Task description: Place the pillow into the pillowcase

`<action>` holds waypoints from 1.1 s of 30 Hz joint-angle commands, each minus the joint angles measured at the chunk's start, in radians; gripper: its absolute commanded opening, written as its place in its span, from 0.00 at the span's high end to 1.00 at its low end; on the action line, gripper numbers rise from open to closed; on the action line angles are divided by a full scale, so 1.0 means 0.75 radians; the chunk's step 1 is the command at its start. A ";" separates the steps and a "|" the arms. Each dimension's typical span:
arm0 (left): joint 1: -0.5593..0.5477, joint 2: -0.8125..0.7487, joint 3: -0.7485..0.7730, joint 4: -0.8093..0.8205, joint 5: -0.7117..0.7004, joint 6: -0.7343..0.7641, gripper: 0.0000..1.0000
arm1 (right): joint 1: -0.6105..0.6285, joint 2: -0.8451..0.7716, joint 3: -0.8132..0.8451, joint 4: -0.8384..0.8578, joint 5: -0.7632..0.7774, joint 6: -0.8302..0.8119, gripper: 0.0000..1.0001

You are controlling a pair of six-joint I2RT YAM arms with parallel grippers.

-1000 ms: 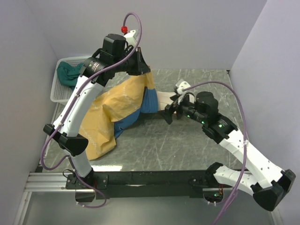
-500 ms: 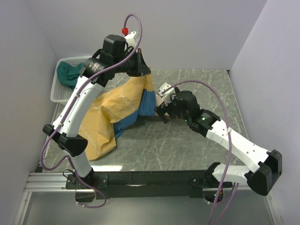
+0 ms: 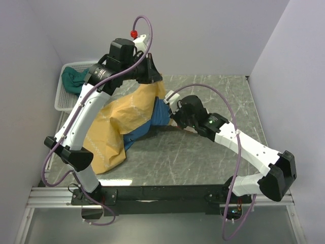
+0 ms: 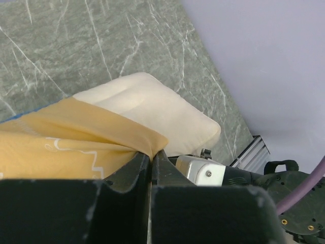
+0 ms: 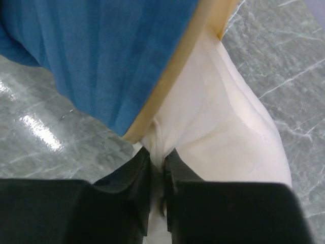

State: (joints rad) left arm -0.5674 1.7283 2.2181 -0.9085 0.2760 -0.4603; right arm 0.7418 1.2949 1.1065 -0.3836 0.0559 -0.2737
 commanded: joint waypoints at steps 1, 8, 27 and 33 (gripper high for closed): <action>0.002 -0.120 0.002 0.197 0.041 0.018 0.92 | 0.005 -0.023 0.248 -0.161 -0.058 0.066 0.89; -0.051 -0.069 -0.072 0.219 -0.028 0.057 0.77 | -0.068 0.018 0.637 -0.488 -0.263 0.203 0.91; -0.614 -0.263 -0.860 0.342 -1.208 -0.006 0.17 | -0.715 0.490 0.310 0.033 -0.946 0.717 1.00; -0.616 -0.153 -1.051 0.528 -1.231 -0.043 0.11 | -0.731 0.495 0.318 0.047 -0.948 0.739 1.00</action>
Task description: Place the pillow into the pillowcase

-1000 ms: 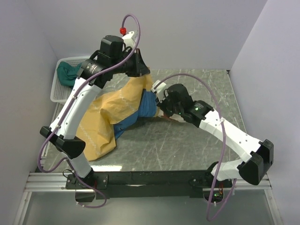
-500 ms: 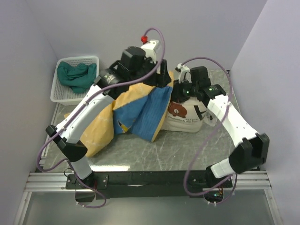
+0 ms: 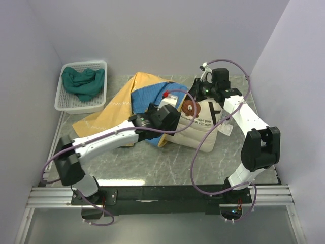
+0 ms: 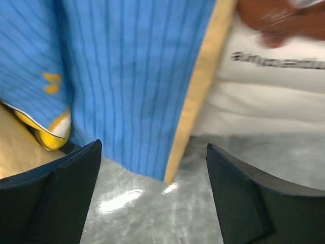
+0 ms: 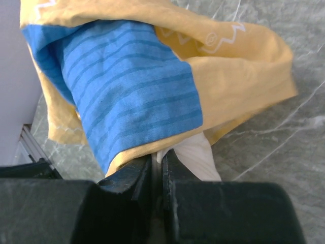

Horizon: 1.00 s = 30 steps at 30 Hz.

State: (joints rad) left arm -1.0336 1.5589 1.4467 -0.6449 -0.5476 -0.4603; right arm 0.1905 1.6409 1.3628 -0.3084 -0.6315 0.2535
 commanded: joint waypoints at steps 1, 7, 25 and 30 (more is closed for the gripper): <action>0.006 0.095 -0.017 0.225 -0.117 -0.031 0.09 | 0.000 0.031 -0.027 -0.051 -0.031 0.040 1.00; 0.040 0.326 0.086 0.207 -0.153 -0.018 0.09 | -0.060 0.021 -0.101 -0.010 -0.041 0.077 1.00; 0.161 0.445 0.296 0.222 0.061 0.072 0.99 | -0.248 -0.512 -0.536 0.172 0.582 0.459 0.00; 0.200 0.462 0.313 0.248 0.206 0.035 0.99 | -0.248 -0.880 -0.784 0.021 0.776 0.656 0.00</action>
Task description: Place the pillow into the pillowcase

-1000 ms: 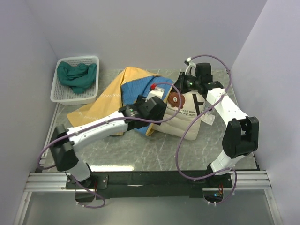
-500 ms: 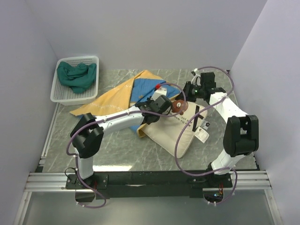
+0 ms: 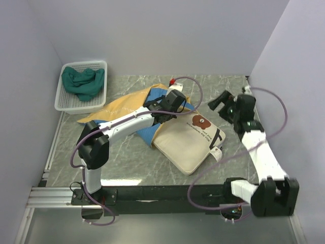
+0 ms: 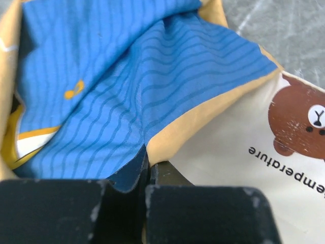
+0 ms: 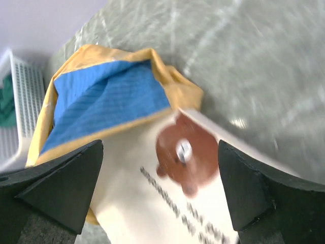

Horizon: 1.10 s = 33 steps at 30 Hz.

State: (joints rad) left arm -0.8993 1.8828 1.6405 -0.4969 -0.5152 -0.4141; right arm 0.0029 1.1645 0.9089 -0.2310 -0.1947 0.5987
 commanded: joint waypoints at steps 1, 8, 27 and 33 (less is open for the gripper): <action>0.025 0.032 0.056 0.051 0.196 -0.033 0.99 | 0.002 -0.323 -0.264 -0.107 0.235 0.248 0.00; 0.037 0.018 0.054 0.076 0.304 -0.049 0.99 | 0.002 -0.812 -0.475 -0.367 0.164 0.419 0.00; 0.035 0.018 0.083 0.039 0.407 -0.035 0.99 | 0.059 -0.957 -0.960 -0.167 -0.158 0.678 0.00; -0.007 0.054 0.144 -0.008 0.450 -0.017 0.99 | 0.111 -0.959 -1.093 0.189 -0.172 0.778 0.00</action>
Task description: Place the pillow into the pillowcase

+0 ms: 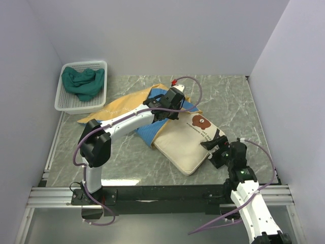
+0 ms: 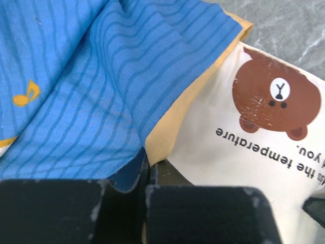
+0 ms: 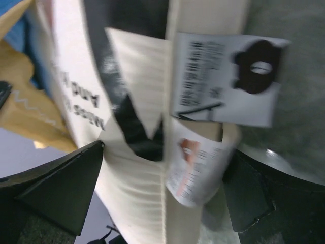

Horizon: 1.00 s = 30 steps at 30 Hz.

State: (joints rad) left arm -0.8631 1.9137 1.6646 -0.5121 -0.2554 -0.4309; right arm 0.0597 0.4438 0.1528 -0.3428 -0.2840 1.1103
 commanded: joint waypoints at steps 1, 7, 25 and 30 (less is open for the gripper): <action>-0.068 0.021 0.151 -0.004 0.101 0.012 0.99 | 0.055 -0.003 -0.101 0.452 -0.049 0.115 0.00; -0.138 0.068 0.349 -0.131 0.140 0.028 0.99 | 0.127 0.058 -0.128 0.791 -0.002 0.172 0.04; -0.191 0.030 0.764 -0.307 0.291 0.067 0.98 | 0.135 0.118 0.662 0.692 -0.008 0.004 1.00; -0.248 -0.050 0.914 -0.277 0.457 -0.008 0.96 | 0.133 0.193 0.512 0.788 0.057 -0.034 1.00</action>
State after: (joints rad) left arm -1.0000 1.9697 2.2353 -0.7929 -0.0769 -0.3798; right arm 0.1486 0.5522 0.5911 0.0422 -0.2695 1.0828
